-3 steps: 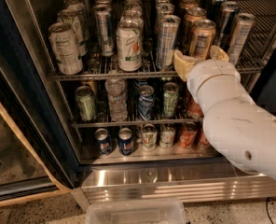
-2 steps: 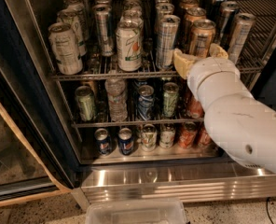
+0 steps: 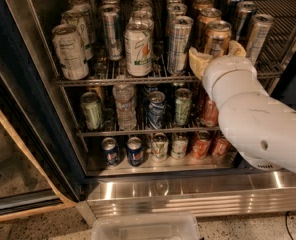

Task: Pick orange can from top shelf of fridge

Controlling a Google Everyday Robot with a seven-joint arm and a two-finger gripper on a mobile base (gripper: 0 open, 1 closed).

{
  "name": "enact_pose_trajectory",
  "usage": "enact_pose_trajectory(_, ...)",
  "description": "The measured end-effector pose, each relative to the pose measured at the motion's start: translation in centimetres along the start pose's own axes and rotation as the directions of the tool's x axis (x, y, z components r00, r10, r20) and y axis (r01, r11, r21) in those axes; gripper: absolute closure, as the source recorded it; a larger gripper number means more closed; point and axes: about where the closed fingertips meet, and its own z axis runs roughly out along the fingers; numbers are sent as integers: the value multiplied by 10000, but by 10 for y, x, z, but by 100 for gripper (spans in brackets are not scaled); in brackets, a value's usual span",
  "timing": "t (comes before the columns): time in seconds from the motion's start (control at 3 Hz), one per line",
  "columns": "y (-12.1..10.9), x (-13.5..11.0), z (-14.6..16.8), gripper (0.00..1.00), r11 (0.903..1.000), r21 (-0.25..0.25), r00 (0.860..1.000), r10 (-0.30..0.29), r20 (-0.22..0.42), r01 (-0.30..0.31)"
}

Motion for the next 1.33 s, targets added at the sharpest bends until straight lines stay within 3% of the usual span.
enact_pose_trajectory(1.33, -10, 7, 8, 43, 9969, 767, 9998, -189, -57, 193)
